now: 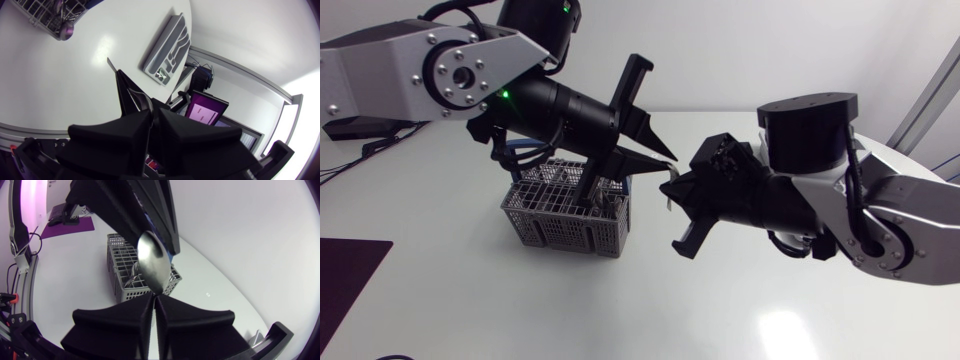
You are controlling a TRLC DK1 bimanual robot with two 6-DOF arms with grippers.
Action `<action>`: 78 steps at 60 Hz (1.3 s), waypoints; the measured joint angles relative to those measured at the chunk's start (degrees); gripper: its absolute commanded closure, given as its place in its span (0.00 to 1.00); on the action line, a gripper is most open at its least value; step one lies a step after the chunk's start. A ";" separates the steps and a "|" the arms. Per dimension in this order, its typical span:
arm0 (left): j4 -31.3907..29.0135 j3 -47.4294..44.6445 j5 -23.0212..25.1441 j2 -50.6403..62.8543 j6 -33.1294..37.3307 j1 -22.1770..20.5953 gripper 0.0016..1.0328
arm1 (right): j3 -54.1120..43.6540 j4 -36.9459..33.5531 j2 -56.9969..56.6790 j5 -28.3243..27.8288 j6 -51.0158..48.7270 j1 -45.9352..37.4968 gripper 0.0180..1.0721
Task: Unload the cutlery basket into the drawer organizer.
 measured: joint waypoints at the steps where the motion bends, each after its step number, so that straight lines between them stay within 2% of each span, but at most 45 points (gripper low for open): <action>1: 0.37 -0.09 0.13 -0.11 -0.17 0.00 0.77 | 0.13 0.00 0.00 0.02 -0.02 -0.11 0.95; 13: 2.56 -1.03 0.72 -1.05 -1.53 0.59 0.73 | 0.81 -1.07 0.00 -0.81 0.22 -0.22 0.95; 27: 8.50 -4.33 2.23 -2.47 -4.22 1.25 0.73 | 1.33 -1.51 0.00 -1.90 0.44 -0.92 0.95; 34: 8.83 -4.46 2.23 -2.56 -4.72 1.25 0.73 | 1.38 -1.53 0.00 -2.58 0.44 -1.70 0.95; 64: 6.62 -4.50 1.68 -3.08 -4.35 2.05 0.74 | 1.38 -4.24 -0.07 -4.52 0.37 -6.95 0.95; 70: 3.45 -4.50 -0.50 -3.08 -2.56 2.29 0.74 | 1.38 -5.70 -0.83 -5.62 -0.07 -8.87 0.95; 78: -2.80 -4.42 -6.32 -2.84 1.88 2.64 0.75 | 1.42 -10.38 -1.42 -8.48 -2.25 -11.45 0.95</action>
